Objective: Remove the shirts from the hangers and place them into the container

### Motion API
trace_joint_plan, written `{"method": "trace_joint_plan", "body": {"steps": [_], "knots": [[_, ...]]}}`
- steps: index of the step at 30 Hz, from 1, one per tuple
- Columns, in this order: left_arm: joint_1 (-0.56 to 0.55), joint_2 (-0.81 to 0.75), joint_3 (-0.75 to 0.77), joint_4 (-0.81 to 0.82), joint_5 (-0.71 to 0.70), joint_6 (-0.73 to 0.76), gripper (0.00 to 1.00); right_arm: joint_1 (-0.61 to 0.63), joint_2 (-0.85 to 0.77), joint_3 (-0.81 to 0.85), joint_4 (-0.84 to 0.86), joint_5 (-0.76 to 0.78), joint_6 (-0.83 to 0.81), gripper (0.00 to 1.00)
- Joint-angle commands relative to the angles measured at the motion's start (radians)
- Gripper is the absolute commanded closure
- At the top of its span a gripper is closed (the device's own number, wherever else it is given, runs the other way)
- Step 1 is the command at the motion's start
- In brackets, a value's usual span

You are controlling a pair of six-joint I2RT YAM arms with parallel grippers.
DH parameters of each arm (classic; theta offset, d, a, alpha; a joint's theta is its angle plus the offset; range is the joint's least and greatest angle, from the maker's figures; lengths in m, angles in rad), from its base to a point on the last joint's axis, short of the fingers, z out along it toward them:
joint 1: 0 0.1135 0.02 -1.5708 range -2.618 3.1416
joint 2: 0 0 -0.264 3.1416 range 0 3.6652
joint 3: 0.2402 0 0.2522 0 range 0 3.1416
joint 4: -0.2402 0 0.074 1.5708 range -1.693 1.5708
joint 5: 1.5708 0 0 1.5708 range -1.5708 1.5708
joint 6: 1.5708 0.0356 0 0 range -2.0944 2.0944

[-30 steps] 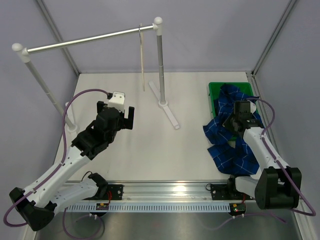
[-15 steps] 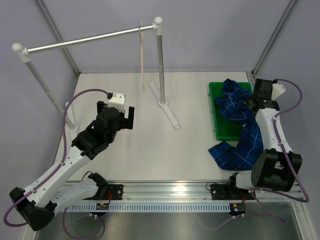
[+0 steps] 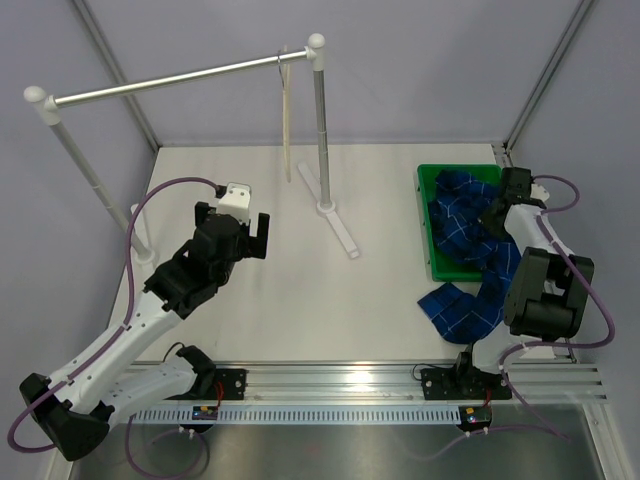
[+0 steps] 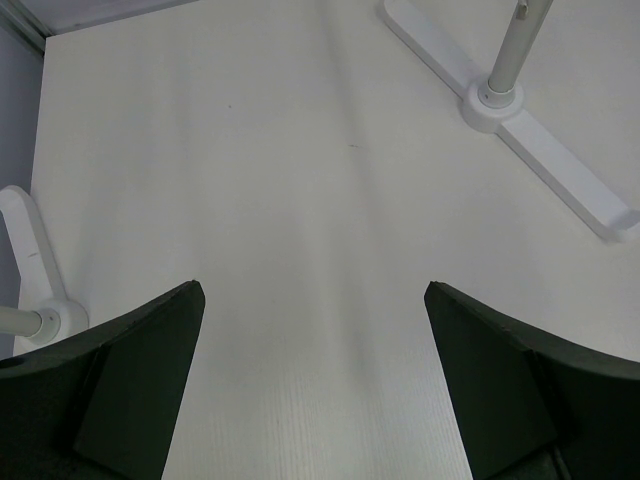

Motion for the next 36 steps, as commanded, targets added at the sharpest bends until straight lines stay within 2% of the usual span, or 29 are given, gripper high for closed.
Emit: {"method": "trace_joint_plan", "body": {"steps": [1, 5, 9, 10, 13, 15, 18, 24, 28, 33, 36], "knots": [[0.003, 0.003, -0.002, 0.022, -0.004, 0.0, 0.01, -0.003, 0.055, -0.026, 0.012, -0.122, -0.025, 1.0], [0.003, 0.0, -0.002, 0.022, -0.007, -0.001, 0.01, -0.003, 0.121, -0.032, 0.009, -0.159, -0.03, 0.99], [0.004, -0.002, -0.003, 0.022, -0.007, 0.0, 0.01, -0.003, 0.098, -0.014, 0.011, -0.186, -0.045, 0.92], [0.003, -0.002, -0.003, 0.022, -0.006, 0.0, 0.01, -0.004, 0.086, -0.005, -0.009, -0.185, -0.048, 0.83], [0.003, -0.002, -0.002, 0.022, -0.004, 0.0, 0.01, -0.004, 0.005, 0.026, -0.038, -0.174, -0.053, 0.66], [0.003, -0.002, 0.0, 0.02, -0.004, -0.001, 0.01, -0.003, -0.058, 0.05, -0.072, -0.163, -0.056, 0.6], [0.003, -0.008, 0.0, 0.02, -0.004, -0.001, 0.01, -0.003, -0.13, 0.066, -0.103, -0.144, -0.051, 0.45], [0.003, -0.025, 0.001, 0.02, 0.008, -0.003, 0.01, -0.008, -0.284, -0.009, -0.127, -0.027, 0.005, 0.17], [0.003, -0.04, 0.001, 0.023, 0.017, -0.004, 0.01, -0.069, -0.363, -0.121, -0.141, -0.002, 0.067, 0.13], [0.003, -0.046, 0.0, 0.025, 0.025, -0.009, 0.01, -0.198, -0.514, -0.255, -0.133, 0.027, 0.128, 0.11], [0.003, -0.046, 0.0, 0.025, 0.033, -0.01, 0.01, -0.291, -0.566, -0.299, -0.147, -0.01, 0.137, 0.1]]}}
